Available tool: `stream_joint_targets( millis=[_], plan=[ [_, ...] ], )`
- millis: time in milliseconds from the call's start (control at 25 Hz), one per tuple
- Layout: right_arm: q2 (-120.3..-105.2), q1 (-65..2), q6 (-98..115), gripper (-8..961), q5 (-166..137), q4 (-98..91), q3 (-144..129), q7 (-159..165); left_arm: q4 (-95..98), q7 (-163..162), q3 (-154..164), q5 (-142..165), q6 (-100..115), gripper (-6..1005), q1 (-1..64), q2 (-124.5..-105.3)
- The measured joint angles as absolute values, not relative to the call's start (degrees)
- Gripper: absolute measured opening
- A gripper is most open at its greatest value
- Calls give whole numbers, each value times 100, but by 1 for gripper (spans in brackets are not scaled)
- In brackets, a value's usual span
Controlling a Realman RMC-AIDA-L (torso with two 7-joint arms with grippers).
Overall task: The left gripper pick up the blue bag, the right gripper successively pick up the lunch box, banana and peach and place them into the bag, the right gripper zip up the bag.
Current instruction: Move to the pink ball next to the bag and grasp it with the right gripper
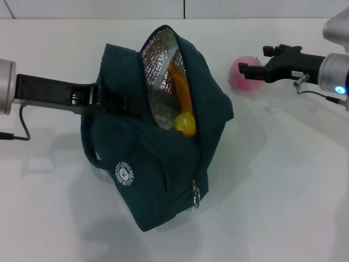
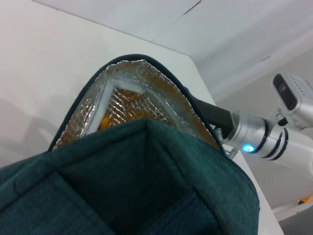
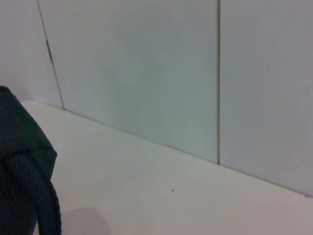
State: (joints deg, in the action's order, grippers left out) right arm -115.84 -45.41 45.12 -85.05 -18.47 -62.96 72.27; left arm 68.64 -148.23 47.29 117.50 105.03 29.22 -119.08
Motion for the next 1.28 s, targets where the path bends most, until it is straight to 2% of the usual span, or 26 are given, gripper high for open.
stream_joint_targets(
  millis=[440, 680, 920, 1280],
  plan=[
    [-11599, -4703, 4265, 838, -8515, -1637, -6325, 7251, 6864, -14845, 4738, 11750, 10502, 41, 2946, -11919],
    [-11601, -4749, 4242, 738, -8517, -1570, -6374, 7260, 6862, -14846, 4749, 11748, 10500, 41, 2972, -11929],
    [-11602, -4977, 3987, 735, -8519, -1225, -6436, 7231, 6732, -14829, 4748, 11743, 10493, 41, 3056, -11929],
    [-11611, -4924, 3951, 734, -8463, -1353, -6438, 7220, 6706, -14812, 4745, 11741, 10493, 41, 3064, -11926]
  ],
)
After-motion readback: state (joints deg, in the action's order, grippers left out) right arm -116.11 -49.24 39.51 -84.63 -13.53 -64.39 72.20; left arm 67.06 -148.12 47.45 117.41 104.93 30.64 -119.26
